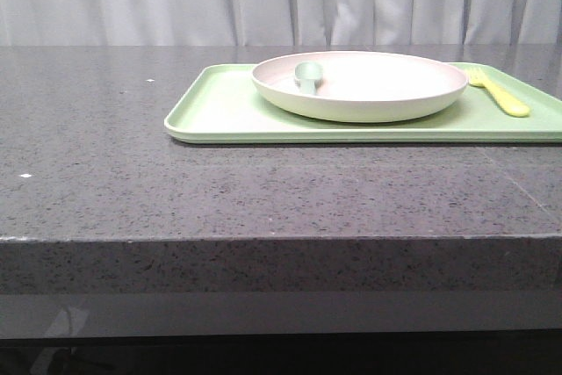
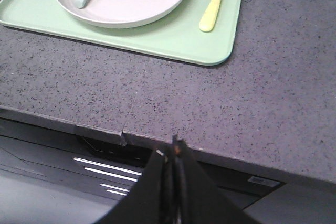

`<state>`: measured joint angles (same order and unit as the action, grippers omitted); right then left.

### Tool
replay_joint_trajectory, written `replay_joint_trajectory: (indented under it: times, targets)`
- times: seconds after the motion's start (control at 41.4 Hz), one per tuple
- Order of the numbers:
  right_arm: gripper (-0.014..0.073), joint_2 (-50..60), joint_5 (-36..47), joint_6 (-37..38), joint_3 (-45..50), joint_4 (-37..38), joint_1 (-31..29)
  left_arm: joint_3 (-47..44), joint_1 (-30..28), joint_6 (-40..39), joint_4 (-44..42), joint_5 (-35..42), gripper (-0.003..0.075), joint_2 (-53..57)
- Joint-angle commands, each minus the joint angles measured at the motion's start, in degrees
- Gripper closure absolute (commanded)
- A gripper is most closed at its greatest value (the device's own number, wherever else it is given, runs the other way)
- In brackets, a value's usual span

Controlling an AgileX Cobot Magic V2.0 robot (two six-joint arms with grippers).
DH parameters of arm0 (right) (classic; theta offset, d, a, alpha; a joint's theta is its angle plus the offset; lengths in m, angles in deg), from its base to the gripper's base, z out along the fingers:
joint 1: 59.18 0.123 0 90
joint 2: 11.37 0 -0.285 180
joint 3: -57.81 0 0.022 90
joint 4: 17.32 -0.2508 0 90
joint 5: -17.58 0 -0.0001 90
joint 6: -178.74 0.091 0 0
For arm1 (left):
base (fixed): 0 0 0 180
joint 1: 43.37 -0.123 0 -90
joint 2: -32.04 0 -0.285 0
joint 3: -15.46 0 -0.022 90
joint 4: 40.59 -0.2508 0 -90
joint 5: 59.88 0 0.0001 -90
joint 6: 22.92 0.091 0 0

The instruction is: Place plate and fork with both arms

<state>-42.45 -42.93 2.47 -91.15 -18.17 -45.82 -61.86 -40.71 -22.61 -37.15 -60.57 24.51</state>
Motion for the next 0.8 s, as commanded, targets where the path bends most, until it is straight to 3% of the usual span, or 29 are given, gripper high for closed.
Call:
replay_joint_trajectory:
  times: [0.0,0.217,0.338,0.531,0.772]
  targets:
    - [0.0711,-0.5,3.8,0.0,-1.2,0.3,0.0,-0.6,0.5,0.2,0.4,5.0,0.0740,1.2]
    - [0.0711,3.5,6.8,-0.1,2.7,1.6,-2.9,-0.6,0.5,0.2,0.4,5.0,0.0741,1.2]
    - [0.0711,9.6,20.0,-0.1,13.0,1.6,-8.1,-0.6,0.5,0.2,0.4,5.0,0.0740,1.2]
    - [0.0711,16.5,41.0,-0.1,27.7,1.5,-11.2,-0.6,0.5,0.2,0.4,5.0,0.0741,1.2]
    - [0.0711,23.9,57.5,-0.1,41.5,1.4,-12.9,-0.6,0.5,0.2,0.4,5.0,0.0741,1.2]
